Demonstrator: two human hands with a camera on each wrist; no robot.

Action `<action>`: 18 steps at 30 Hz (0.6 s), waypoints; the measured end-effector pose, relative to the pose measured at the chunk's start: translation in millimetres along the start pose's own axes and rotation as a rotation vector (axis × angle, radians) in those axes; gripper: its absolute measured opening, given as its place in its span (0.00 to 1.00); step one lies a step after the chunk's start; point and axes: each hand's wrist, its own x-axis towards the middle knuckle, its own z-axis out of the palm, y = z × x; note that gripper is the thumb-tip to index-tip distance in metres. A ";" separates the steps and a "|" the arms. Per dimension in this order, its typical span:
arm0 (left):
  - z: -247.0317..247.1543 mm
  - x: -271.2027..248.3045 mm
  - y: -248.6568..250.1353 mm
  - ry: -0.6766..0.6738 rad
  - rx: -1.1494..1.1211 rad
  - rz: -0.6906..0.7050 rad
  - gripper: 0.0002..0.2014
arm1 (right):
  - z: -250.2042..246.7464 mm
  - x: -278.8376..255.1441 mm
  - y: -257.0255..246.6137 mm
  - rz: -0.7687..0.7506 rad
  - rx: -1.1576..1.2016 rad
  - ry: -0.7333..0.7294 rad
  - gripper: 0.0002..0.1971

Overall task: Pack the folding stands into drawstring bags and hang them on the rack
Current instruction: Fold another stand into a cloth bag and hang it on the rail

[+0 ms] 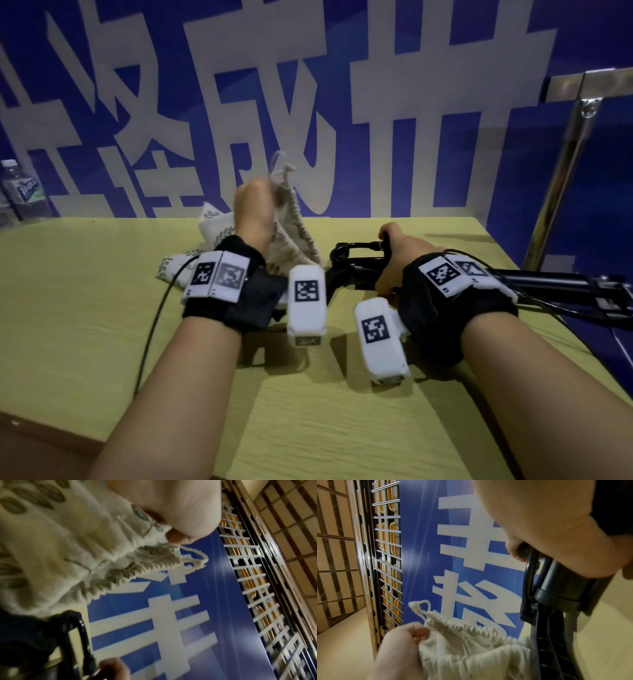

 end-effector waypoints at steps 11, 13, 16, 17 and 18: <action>-21.6 -20.4 -31.2 -0.184 0.429 0.096 0.07 | -5.5 -7.6 11.6 -0.116 0.072 -0.092 0.35; -28.2 -19.1 -34.1 -0.175 0.359 0.021 0.08 | -6.0 -11.6 12.8 -0.116 0.074 -0.071 0.34; -32.0 -19.8 -35.7 -0.173 0.277 -0.069 0.11 | -11.9 -17.2 12.7 -0.113 0.081 0.031 0.33; -32.5 -19.4 -36.3 -0.167 0.268 -0.085 0.14 | -15.5 -18.7 12.1 -0.122 0.099 0.088 0.32; -32.5 -19.2 -36.7 -0.172 0.260 -0.109 0.15 | -19.1 -20.0 11.1 -0.133 0.127 0.153 0.32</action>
